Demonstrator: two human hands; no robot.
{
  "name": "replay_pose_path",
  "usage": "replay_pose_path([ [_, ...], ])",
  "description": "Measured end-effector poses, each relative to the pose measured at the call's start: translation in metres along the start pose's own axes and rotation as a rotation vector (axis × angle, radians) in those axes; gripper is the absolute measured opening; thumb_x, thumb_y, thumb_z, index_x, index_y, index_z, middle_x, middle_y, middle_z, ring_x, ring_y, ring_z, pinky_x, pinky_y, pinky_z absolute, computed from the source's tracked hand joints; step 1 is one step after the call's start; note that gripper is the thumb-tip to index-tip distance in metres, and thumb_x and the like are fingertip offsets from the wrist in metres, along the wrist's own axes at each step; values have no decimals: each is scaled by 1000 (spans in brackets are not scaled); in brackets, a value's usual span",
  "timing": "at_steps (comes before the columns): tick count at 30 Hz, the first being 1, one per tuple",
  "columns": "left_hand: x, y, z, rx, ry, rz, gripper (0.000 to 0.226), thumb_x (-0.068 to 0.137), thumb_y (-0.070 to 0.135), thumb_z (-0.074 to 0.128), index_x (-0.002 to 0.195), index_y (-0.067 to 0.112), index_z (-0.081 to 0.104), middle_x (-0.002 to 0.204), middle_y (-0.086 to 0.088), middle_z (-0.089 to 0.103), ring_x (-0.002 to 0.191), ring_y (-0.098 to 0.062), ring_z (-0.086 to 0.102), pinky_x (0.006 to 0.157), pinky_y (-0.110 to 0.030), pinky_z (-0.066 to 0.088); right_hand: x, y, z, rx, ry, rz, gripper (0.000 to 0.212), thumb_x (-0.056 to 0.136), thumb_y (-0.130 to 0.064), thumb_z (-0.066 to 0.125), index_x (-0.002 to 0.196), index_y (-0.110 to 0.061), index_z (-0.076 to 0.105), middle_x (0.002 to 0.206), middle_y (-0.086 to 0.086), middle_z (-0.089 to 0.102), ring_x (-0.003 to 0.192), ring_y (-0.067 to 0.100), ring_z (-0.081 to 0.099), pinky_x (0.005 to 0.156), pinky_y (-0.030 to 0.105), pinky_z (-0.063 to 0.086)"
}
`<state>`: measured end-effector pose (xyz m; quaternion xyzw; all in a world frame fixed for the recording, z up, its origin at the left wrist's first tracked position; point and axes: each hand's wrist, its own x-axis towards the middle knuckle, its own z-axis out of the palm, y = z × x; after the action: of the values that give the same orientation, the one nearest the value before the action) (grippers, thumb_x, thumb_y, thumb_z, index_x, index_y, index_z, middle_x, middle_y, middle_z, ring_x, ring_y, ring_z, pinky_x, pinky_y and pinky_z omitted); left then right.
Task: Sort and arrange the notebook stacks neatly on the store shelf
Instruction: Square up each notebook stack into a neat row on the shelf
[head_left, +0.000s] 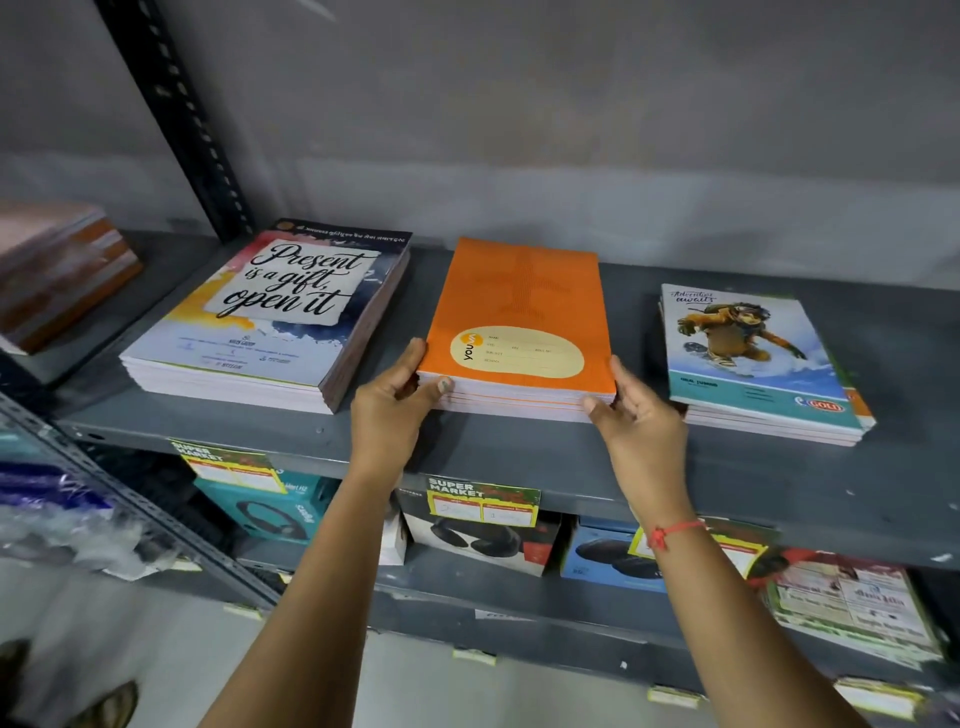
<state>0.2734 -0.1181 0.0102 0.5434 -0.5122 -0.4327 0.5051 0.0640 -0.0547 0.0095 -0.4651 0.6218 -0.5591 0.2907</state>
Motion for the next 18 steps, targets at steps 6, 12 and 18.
replay_pose_path([
  [6,0,0,-2,12,-10,1,50,82,10,64,129,18,51,90,25,63,74,17,62,63,1,48,3,0,-1,36,-12,26,55,86,-14,62,138,-13,43,139,0,53,124,8,52,107,26,39],
  [12,0,0,0,-11,27,-8,46,80,10,66,124,17,56,85,28,63,70,22,60,63,-1,50,3,2,0,62,21,37,52,86,-11,62,135,-12,46,136,4,56,123,11,54,108,32,40],
  [18,-4,3,0,9,21,10,45,83,7,63,126,16,54,99,17,64,83,12,58,78,-6,49,2,4,2,-57,33,-2,48,88,-15,59,135,-13,47,131,6,60,116,12,58,107,36,42],
])
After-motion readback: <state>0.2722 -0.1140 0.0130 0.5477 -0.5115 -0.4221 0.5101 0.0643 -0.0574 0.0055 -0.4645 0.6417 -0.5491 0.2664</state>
